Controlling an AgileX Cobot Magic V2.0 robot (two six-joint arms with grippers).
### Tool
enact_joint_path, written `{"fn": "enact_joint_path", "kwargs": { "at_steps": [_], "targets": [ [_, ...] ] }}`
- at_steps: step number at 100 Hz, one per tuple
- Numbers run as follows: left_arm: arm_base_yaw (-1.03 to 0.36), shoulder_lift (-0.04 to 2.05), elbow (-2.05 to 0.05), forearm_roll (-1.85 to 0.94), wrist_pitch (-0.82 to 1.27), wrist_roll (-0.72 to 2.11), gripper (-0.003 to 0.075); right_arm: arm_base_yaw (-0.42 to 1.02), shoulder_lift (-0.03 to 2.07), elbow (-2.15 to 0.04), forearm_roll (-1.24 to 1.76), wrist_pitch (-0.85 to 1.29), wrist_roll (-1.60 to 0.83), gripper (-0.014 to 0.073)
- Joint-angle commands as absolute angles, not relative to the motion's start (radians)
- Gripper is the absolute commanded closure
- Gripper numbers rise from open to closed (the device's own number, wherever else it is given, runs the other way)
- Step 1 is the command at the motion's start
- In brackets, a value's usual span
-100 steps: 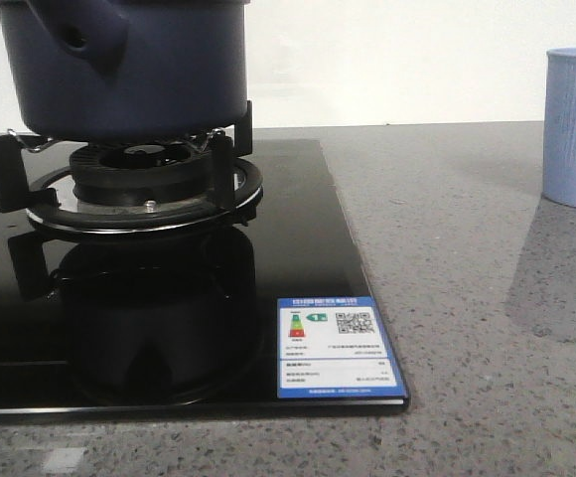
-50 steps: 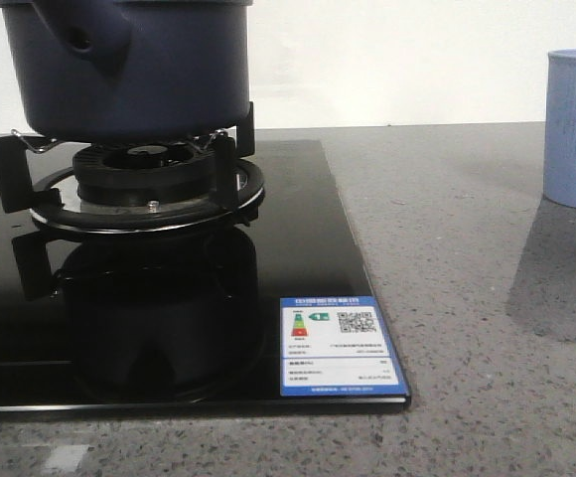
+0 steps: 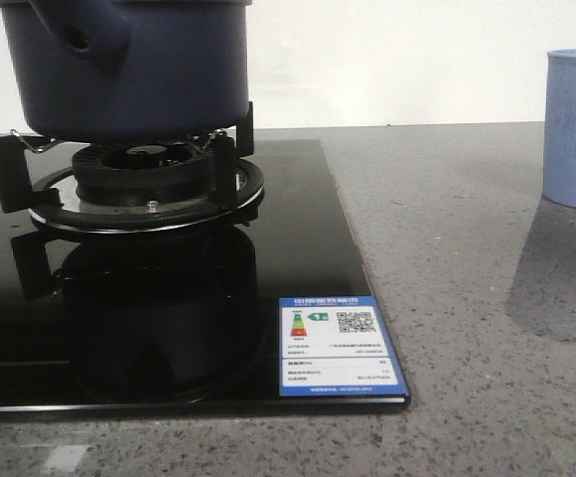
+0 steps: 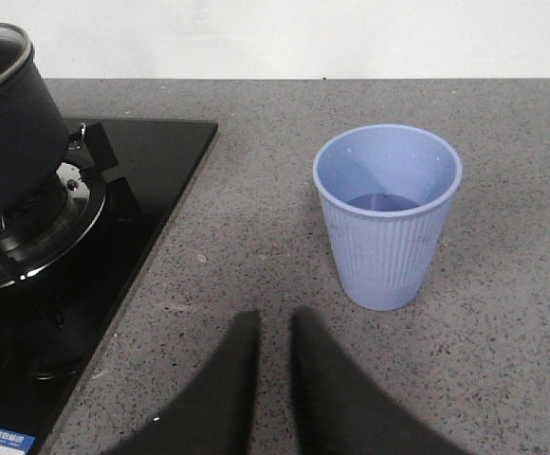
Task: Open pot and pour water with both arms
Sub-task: 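Grasp the blue knob of the glass pot lid with the left gripper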
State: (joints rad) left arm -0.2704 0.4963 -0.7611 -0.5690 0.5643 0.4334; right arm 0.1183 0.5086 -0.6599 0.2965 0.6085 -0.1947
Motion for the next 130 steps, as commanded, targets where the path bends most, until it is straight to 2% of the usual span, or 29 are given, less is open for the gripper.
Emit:
{"fn": "enact_joint_path", "kwargs": {
  "at_steps": [1, 5, 12, 15, 20, 38, 61, 75, 130],
  "targets": [
    [-0.282, 0.533, -0.795, -0.62, 0.469, 0.435, 0.0547, 0.119, 0.521, -0.695, 0.297, 0.54, -0.213, 0.0312],
    [-0.282, 0.546, -0.795, -0.637, 0.46, 0.442, 0.0457, 0.119, 0.521, -0.695, 0.297, 0.54, -0.213, 0.0183],
    [-0.282, 0.57, -0.795, -0.669, 0.456, 0.449, 0.03, 0.119, 0.521, -0.695, 0.297, 0.54, -0.213, 0.0032],
    [-0.282, 0.585, -0.795, -0.683, 0.454, 0.468, 0.0241, 0.119, 0.521, -0.695, 0.297, 0.538, -0.213, 0.0002],
    [-0.282, 0.605, -0.795, -0.713, 0.454, 0.495, 0.0204, 0.119, 0.521, -0.695, 0.297, 0.538, -0.213, -0.0009],
    [-0.282, 0.726, -0.795, -0.949, 0.443, 0.756, 0.023, 0.119, 0.521, -0.695, 0.297, 0.54, -0.213, -0.0008],
    [-0.282, 0.898, -0.831, -1.137, 0.384, 0.977, 0.021, 0.119, 0.519, -0.695, 0.297, 0.554, -0.213, -0.0007],
    [-0.282, 1.001, -0.901, -1.14, 0.395, 1.014, 0.0139, 0.119, 0.519, -0.695, 0.297, 0.554, -0.213, -0.0007],
    [-0.282, 1.285, -1.129, -1.139, 0.477, 1.018, 0.0138, 0.119, 0.519, -0.695, 0.297, 0.554, -0.213, -0.0007]
  ]
}}
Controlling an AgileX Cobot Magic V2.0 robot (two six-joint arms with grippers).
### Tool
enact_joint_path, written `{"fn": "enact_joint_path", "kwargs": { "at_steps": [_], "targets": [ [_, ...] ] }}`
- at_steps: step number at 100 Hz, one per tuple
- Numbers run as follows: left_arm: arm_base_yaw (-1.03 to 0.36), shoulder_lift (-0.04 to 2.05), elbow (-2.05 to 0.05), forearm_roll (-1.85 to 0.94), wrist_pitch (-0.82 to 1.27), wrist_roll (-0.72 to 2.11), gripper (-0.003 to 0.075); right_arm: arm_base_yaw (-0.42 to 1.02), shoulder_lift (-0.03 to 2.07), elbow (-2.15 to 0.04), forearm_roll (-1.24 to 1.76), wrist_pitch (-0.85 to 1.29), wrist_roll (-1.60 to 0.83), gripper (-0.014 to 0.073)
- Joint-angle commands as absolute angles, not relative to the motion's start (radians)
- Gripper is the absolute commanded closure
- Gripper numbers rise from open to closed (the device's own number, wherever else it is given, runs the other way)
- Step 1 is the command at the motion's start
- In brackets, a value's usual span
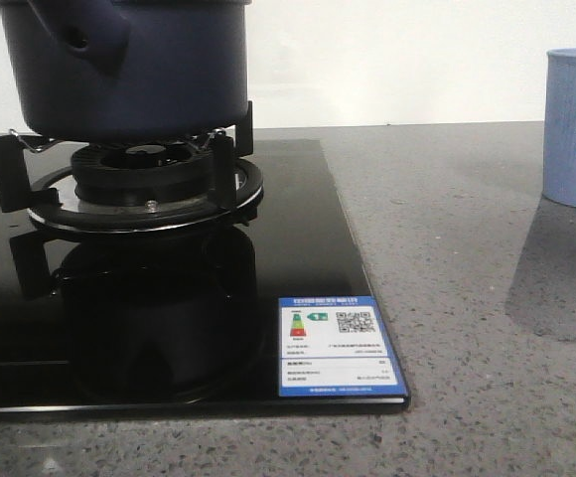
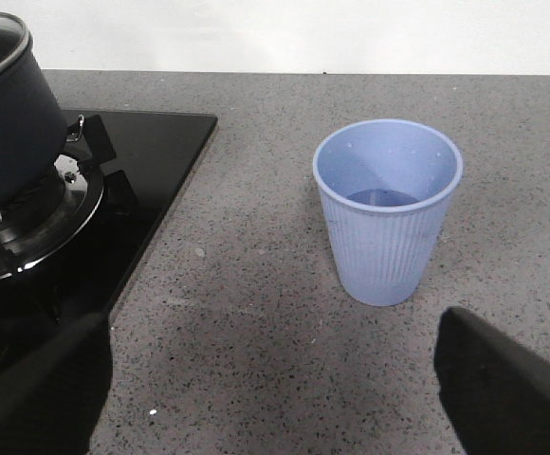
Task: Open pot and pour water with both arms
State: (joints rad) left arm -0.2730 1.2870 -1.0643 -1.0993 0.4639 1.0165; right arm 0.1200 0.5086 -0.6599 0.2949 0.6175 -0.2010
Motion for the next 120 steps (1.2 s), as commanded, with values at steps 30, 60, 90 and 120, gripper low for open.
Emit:
{"fn": "enact_joint_path", "kwargs": {
  "at_steps": [30, 60, 90, 120],
  "targets": [
    [-0.282, 1.351, -1.18, -1.139, 0.462, 1.018, 0.0143, 0.119, 0.519, -0.695, 0.297, 0.554, -0.213, -0.0007],
    [-0.282, 1.362, -1.182, -1.139, 0.464, 1.018, 0.0232, 0.119, 0.519, -0.695, 0.297, 0.554, -0.213, -0.0007],
    [-0.282, 1.362, -1.182, -1.139, 0.464, 1.018, 0.0323, 0.119, 0.519, -0.695, 0.297, 0.556, -0.213, -0.0007],
    [-0.282, 1.341, -1.186, -1.163, 0.462, 1.018, 0.0323, 0.119, 0.519, -0.695, 0.297, 0.561, -0.213, -0.0008]
  ]
}}
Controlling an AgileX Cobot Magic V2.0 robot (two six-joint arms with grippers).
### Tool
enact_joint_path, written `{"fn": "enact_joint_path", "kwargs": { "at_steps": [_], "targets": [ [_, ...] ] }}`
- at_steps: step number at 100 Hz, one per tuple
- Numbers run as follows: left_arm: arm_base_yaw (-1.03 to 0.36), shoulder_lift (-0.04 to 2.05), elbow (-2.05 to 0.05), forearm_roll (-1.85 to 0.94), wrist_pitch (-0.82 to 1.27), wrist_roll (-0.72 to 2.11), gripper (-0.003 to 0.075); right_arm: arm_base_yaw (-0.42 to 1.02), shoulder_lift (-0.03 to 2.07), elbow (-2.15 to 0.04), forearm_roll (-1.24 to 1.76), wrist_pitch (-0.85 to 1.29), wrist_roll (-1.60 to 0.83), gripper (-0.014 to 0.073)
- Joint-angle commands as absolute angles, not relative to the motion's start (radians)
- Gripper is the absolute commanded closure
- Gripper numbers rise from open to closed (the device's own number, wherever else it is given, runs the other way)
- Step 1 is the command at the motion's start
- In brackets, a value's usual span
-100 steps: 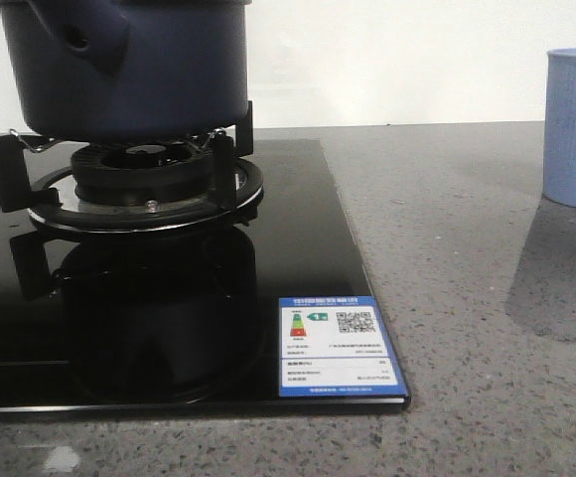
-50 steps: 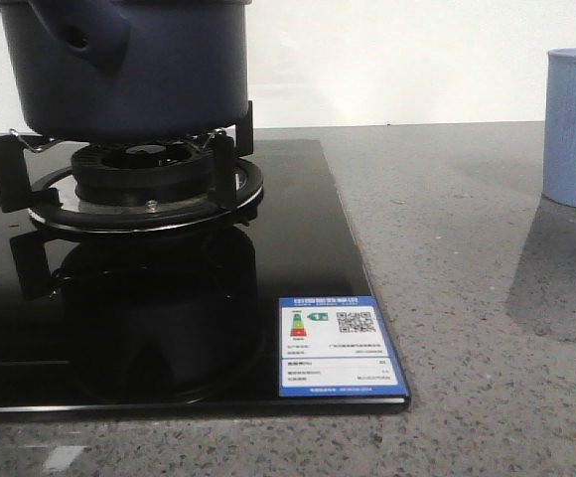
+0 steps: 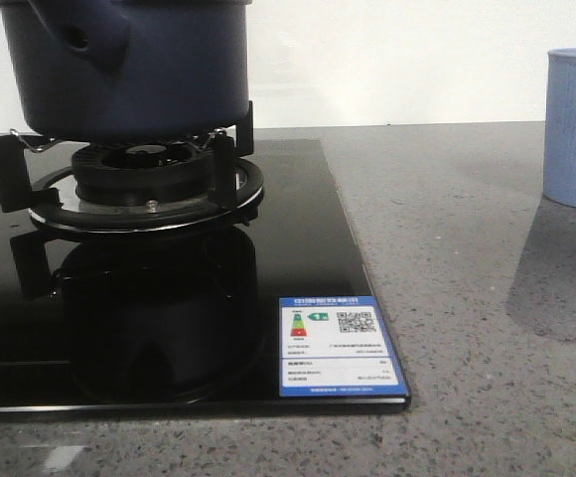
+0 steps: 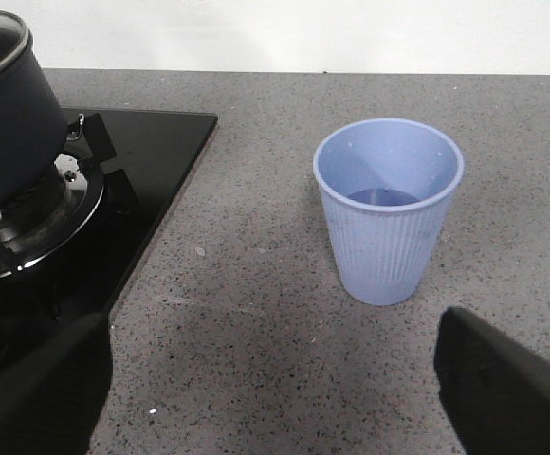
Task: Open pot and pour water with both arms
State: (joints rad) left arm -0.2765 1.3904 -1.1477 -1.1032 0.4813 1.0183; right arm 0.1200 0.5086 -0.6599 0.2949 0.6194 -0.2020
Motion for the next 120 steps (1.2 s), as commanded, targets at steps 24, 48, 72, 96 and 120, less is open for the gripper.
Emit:
{"fn": "enact_joint_path", "kwargs": {
  "at_steps": [24, 48, 72, 96, 120],
  "targets": [
    [-0.281, 1.304, -1.186, -1.163, 0.397, 1.018, 0.0323, 0.119, 0.519, -0.695, 0.3, 0.559, -0.213, -0.0007],
    [-0.281, 1.256, -1.186, -1.155, 0.272, 1.018, 0.0323, 0.119, 0.521, -0.695, 0.267, 0.537, -0.213, -0.0008],
    [-0.281, 1.207, -1.186, -1.136, 0.182, 1.018, 0.0323, 0.119, 0.585, -0.695, 0.24, 0.45, -0.213, -0.0008],
    [-0.281, 1.171, -1.186, -1.099, 0.122, 1.018, 0.0323, 0.119, 0.716, -0.655, 0.222, 0.329, -0.213, -0.0007],
    [-0.281, 1.166, -1.186, -1.091, 0.116, 1.018, 0.0323, 0.119, 0.72, -0.442, 0.238, -0.014, -0.213, -0.0007]
  ]
}}
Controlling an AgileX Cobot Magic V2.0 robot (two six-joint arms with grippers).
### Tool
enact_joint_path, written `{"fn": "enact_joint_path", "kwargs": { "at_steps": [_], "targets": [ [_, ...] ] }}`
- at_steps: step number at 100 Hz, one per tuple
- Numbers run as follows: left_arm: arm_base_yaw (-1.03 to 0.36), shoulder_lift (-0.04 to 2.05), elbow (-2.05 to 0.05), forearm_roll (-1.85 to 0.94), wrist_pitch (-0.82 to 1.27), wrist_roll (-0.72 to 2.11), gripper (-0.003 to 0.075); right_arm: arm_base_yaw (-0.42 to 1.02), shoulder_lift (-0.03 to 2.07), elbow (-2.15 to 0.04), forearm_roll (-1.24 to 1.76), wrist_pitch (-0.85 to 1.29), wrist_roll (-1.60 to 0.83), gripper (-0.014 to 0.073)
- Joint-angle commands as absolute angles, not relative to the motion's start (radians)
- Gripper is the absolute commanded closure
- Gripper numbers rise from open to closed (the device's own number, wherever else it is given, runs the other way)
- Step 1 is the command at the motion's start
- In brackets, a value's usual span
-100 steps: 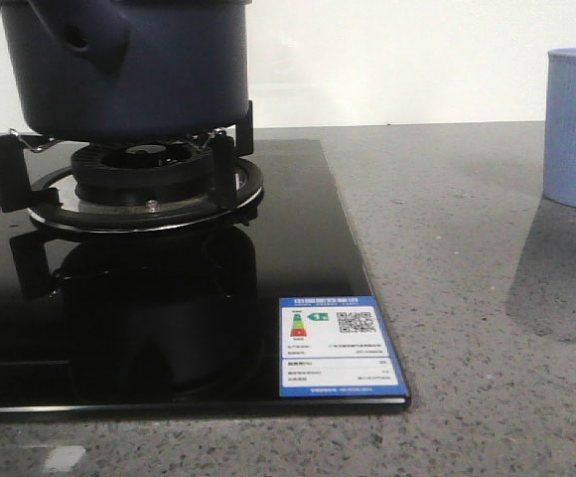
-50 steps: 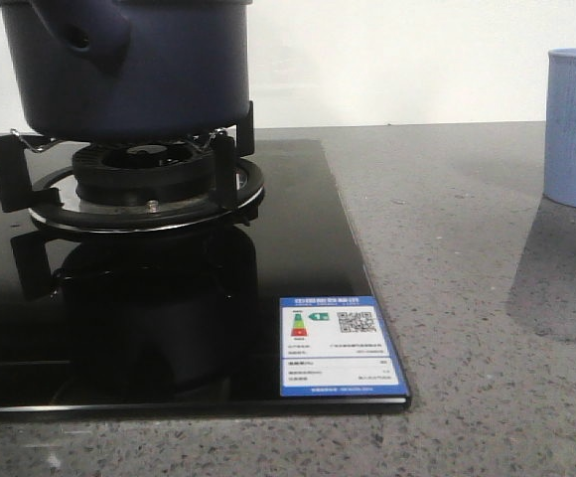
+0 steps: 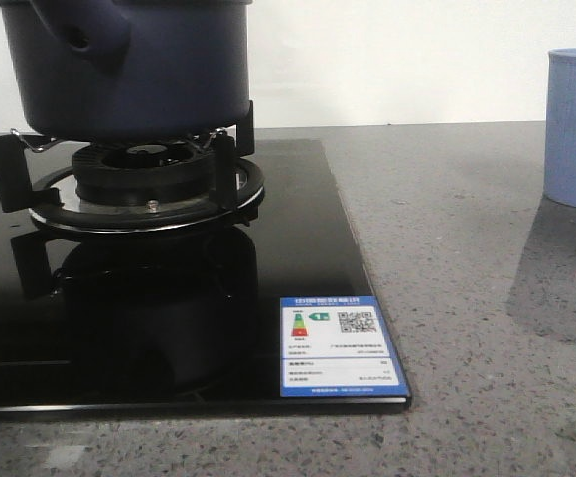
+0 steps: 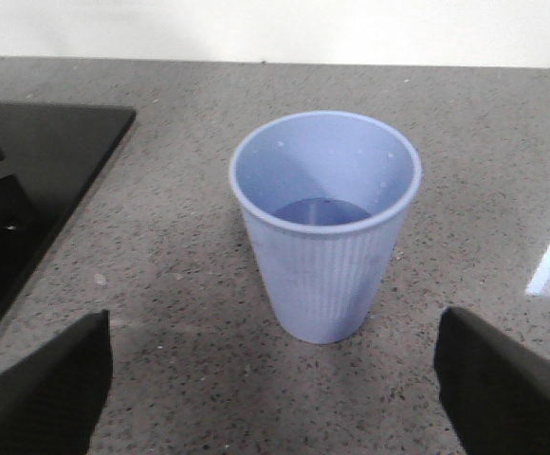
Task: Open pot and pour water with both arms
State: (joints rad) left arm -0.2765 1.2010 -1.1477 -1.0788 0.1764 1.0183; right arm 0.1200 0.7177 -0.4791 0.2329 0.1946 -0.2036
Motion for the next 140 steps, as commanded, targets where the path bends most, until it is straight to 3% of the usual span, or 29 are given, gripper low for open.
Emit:
{"fn": "enact_joint_path", "kwargs": {
  "at_steps": [1, 14, 84, 121, 128, 140],
  "targets": [
    [-0.281, 1.166, -1.186, -1.091, 0.114, 1.018, 0.0323, 0.119, 0.72, -0.429, 0.238, -0.026, -0.213, -0.0008],
    [-0.281, 1.166, -1.186, -1.091, 0.101, 1.018, 0.0323, 0.119, 0.74, -0.342, 0.238, -0.226, -0.213, -0.0008],
    [-0.281, 1.166, -1.186, -1.091, 0.077, 1.018, 0.0323, 0.22, 1.203, -0.338, 0.238, -0.71, -0.174, -0.0008],
    [-0.281, 1.166, -1.186, -1.091, 0.072, 1.018, 0.0323, 0.22, 1.371, -0.445, 0.238, -0.728, -0.174, -0.0006],
    [-0.281, 1.166, -1.186, -1.091, 0.072, 1.018, 0.0323, 0.22, 1.379, -0.452, 0.238, -0.728, -0.174, 0.0027],
    [-0.281, 1.166, -1.186, -1.091, 0.07, 1.018, 0.0323, 0.22, 1.379, -0.452, 0.238, -0.733, -0.174, 0.0165]
  ]
}}
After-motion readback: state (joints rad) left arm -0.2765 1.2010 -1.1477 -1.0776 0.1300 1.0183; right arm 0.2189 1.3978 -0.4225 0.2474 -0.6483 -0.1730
